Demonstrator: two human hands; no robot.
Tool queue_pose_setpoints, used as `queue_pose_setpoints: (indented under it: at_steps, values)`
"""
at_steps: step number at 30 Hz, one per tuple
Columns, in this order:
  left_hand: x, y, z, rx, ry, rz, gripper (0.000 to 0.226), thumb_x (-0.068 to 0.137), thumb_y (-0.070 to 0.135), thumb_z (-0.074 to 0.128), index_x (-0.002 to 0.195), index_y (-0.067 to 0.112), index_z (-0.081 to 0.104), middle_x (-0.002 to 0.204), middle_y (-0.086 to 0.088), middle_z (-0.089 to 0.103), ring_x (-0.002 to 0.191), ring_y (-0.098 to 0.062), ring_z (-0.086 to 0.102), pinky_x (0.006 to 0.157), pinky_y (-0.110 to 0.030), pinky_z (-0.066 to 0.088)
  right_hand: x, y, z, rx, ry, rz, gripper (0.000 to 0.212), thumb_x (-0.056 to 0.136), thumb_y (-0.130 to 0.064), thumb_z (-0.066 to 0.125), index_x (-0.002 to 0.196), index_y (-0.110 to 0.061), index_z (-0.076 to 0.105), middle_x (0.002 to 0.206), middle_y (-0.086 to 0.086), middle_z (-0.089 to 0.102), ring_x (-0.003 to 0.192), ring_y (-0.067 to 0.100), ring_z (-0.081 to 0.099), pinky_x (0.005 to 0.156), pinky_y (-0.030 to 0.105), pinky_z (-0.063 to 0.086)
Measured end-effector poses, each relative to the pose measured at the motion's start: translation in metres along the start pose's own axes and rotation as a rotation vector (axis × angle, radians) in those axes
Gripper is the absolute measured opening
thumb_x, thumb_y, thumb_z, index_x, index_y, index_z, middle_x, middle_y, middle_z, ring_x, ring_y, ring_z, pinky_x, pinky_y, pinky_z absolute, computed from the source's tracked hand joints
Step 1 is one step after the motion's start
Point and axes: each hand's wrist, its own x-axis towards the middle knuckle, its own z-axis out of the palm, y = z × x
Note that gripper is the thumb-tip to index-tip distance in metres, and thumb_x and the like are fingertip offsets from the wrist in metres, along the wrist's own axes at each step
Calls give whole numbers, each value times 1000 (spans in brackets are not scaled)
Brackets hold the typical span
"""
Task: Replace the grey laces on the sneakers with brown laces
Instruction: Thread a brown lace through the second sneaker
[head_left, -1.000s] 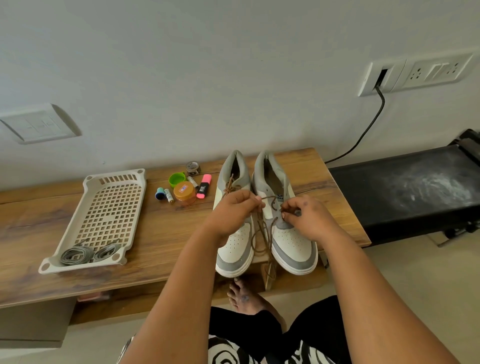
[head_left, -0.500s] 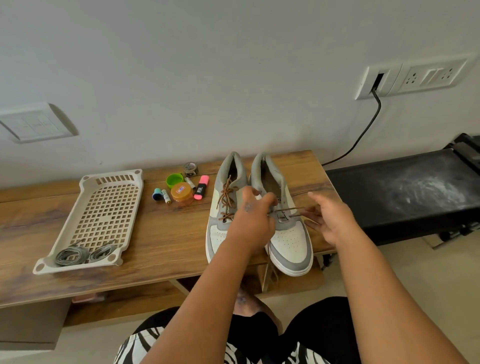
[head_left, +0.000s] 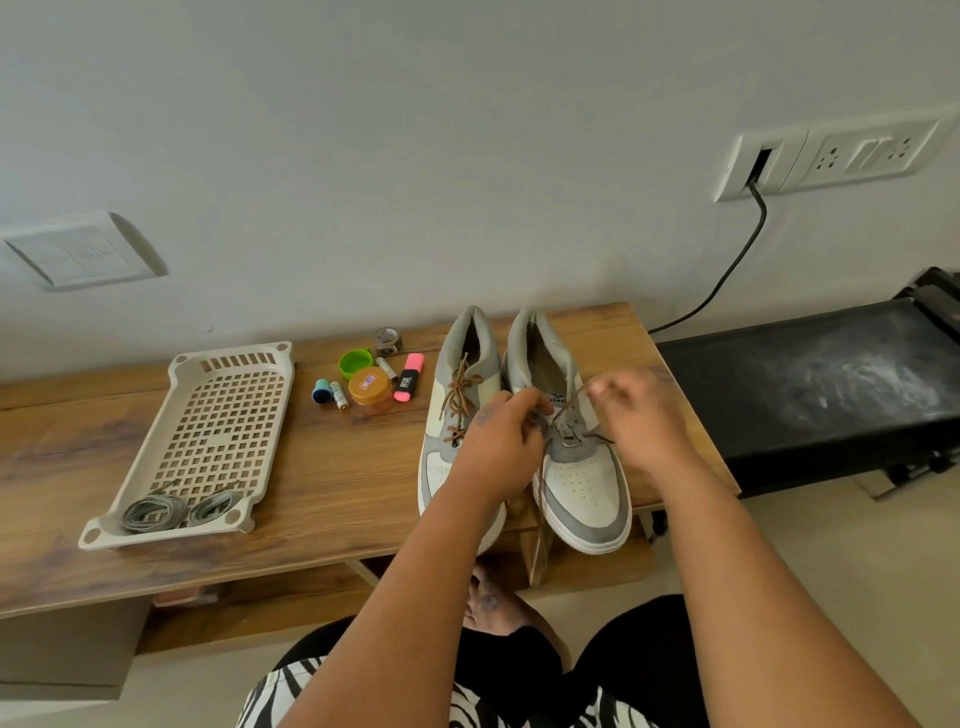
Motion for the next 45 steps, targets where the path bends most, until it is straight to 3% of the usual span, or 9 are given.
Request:
queue_pose_setpoints:
  at_steps: [2, 4, 9, 13, 19, 29, 34, 39, 45]
  values:
    - [1, 0, -1, -16, -10, -11, 28, 93, 10, 50, 114, 25, 61, 108, 1, 55, 95, -13, 57, 89, -32, 51, 2, 4, -13, 165, 266, 183, 27, 103, -33, 41, 120, -20, 59, 131, 8, 49, 123, 27, 45, 95, 43, 42]
    - [2, 0, -2, -24, -18, -16, 28, 93, 9, 50, 114, 25, 61, 109, 1, 56, 94, -13, 58, 90, -32, 51, 0, 10, -20, -97, 340, 206, 28, 101, -31, 48, 127, -24, 55, 138, 8, 43, 127, 30, 37, 98, 46, 38]
    - [2, -1, -2, -26, -22, -14, 30, 92, 8, 49, 114, 25, 62, 109, 1, 57, 94, -14, 58, 88, -32, 51, -8, -2, 2, -370, -37, -203, 31, 86, -31, 71, 114, -41, 64, 144, -6, 36, 135, 25, 23, 108, 50, 28]
    - [-1, -4, -4, -51, -30, -14, 34, 92, 6, 47, 113, 27, 62, 109, 2, 57, 95, -11, 57, 85, -28, 48, -7, -4, 13, -458, -148, -180, 17, 89, -37, 66, 106, -38, 69, 146, -8, 36, 136, 24, 23, 108, 49, 25]
    - [1, -2, -4, -65, -55, -20, 32, 95, 10, 49, 119, 28, 62, 112, 3, 57, 101, -11, 58, 92, -30, 50, -1, 1, -16, 158, 270, 12, 17, 98, -26, 57, 108, -17, 67, 103, -5, 64, 101, 17, 59, 82, 29, 46]
    - [-3, -1, -4, -71, -69, -19, 29, 99, 23, 55, 126, 31, 60, 117, 5, 57, 99, -4, 58, 86, -19, 47, 0, -7, -24, 707, 635, 75, 25, 106, -31, 35, 87, -28, 50, 70, -5, 55, 63, 9, 53, 67, 28, 47]
    - [-6, 16, 3, -300, 118, -198, 21, 99, 36, 55, 105, 18, 65, 87, 2, 67, 76, -10, 65, 72, -28, 55, -11, -15, -19, 599, 159, 81, 20, 101, -25, 47, 88, -21, 62, 84, 2, 70, 79, 13, 67, 73, 28, 51]
    - [-6, 31, -7, -984, -104, -597, 46, 103, 43, 45, 83, 8, 67, 71, -6, 68, 67, -15, 67, 67, -29, 54, -20, -31, -14, 385, -455, -53, 17, 92, -13, 62, 78, -10, 72, 70, 5, 71, 66, 12, 68, 65, 24, 51]
    - [-2, 19, -23, -1426, -47, -757, 27, 102, 17, 46, 81, 9, 60, 65, -2, 60, 64, -14, 60, 66, -28, 51, -21, -28, -11, 179, -679, -74, 7, 85, -8, 72, 82, -2, 75, 69, 4, 71, 62, 7, 67, 53, 10, 44]
